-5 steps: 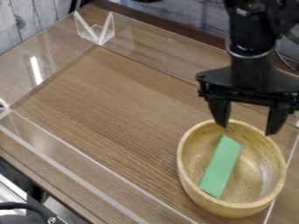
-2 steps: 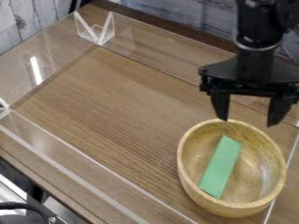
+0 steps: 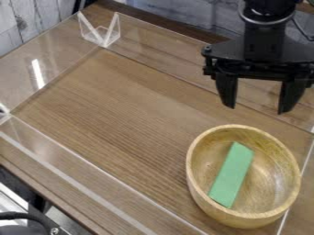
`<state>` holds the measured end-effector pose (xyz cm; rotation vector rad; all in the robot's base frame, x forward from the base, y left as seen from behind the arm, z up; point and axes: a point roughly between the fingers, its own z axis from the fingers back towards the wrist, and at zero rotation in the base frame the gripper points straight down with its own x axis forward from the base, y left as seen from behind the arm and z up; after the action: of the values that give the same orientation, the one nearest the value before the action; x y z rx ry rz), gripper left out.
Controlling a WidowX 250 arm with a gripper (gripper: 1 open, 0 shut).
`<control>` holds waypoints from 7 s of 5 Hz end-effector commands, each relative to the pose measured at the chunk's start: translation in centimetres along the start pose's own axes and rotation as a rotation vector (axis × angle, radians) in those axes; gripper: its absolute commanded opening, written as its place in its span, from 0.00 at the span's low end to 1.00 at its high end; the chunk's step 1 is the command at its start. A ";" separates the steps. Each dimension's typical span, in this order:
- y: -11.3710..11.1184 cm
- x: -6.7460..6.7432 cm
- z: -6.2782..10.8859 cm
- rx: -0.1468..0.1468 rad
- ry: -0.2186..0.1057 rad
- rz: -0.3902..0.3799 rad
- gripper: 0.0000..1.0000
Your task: Put green object into wooden bowl
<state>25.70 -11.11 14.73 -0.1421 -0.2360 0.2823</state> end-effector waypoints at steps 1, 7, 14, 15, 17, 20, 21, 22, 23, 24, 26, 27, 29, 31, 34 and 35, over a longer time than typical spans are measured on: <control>-0.4 1.2 0.5 -0.033 -0.024 -0.030 1.00; -0.6 1.0 1.3 -0.038 -0.004 -0.048 1.00; -1.7 1.1 0.6 -0.073 0.024 -0.154 1.00; -0.8 0.9 1.4 -0.070 0.011 -0.143 1.00; -0.7 0.7 -0.5 -0.015 -0.018 0.017 1.00; -1.5 1.1 0.8 -0.012 -0.013 0.079 1.00; -1.7 1.4 0.7 -0.001 -0.016 0.065 1.00; 0.1 2.2 1.4 0.010 -0.025 0.072 1.00; 4.0 3.8 2.4 0.029 -0.058 0.102 1.00; 8.4 6.4 2.9 0.051 -0.082 0.110 1.00; 12.2 9.4 1.5 0.087 -0.120 0.072 1.00; 11.6 9.5 0.5 0.106 -0.126 0.080 1.00; 12.6 11.0 -0.1 0.129 -0.138 0.099 1.00; 9.8 10.6 1.2 0.119 -0.126 0.019 1.00; 11.5 8.4 0.8 0.138 -0.118 0.046 1.00; 12.0 8.6 1.0 0.147 -0.124 0.073 1.00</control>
<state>30.04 2.68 13.83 0.0134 -0.2728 0.3777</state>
